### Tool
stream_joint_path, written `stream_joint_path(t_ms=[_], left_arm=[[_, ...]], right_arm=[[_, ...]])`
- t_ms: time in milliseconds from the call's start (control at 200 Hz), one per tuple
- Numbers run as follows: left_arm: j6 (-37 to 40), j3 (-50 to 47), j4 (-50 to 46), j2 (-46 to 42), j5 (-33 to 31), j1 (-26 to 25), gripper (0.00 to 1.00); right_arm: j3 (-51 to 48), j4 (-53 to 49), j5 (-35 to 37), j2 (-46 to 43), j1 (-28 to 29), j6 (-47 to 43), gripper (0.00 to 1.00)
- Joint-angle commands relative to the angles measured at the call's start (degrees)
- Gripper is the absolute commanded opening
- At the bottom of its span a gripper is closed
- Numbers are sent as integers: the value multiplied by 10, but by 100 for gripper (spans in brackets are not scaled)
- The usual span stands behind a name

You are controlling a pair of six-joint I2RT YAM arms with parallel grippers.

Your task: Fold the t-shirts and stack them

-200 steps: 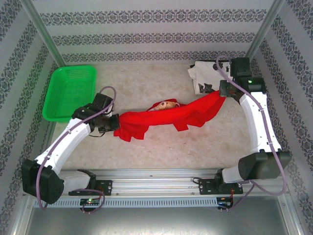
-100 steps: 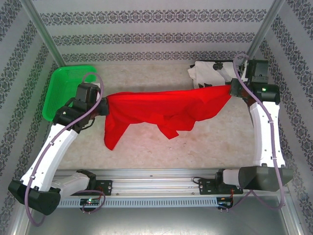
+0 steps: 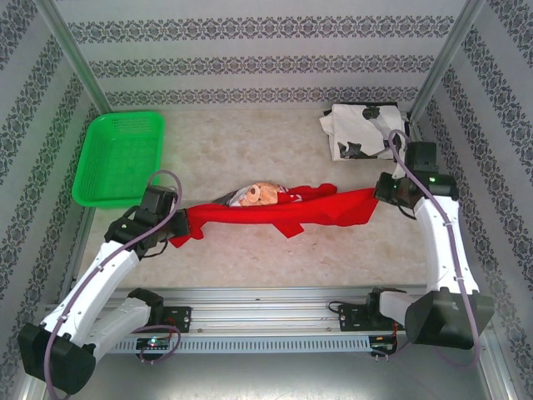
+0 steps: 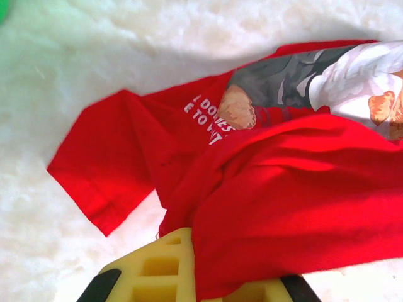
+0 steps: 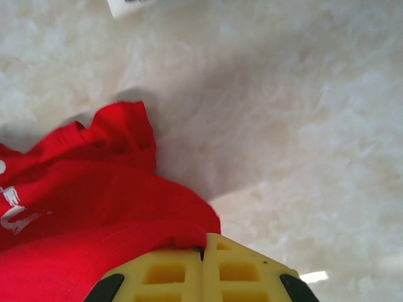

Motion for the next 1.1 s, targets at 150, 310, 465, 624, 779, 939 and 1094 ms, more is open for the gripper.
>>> stream_joint_path(t_ms=[150,310,465,624,779,939,1094], left_arm=[[-86,-63,50,19,1,-69,0],[-143,-111,59,20,-2,-99,0],[-157,-141,92,36,20,-113,1],[-140,-136,116,67,26,-130,3],[-124,-127,145,63,41,-133,24],[-99,-107,159,73,50,-133,30],[-90,-94,164,75,53,-133,45]], right_arm=[[-60,-29,-12,29,-52,53,0],[-94,-8,6,52,-70,63,0],[-100,52,-3,99,-75,71,0],[-51,88,-46,175,-76,84,9],[-11,99,-102,217,-74,75,39],[-2,76,-84,172,-73,49,45],[-33,44,-107,144,-77,33,47]])
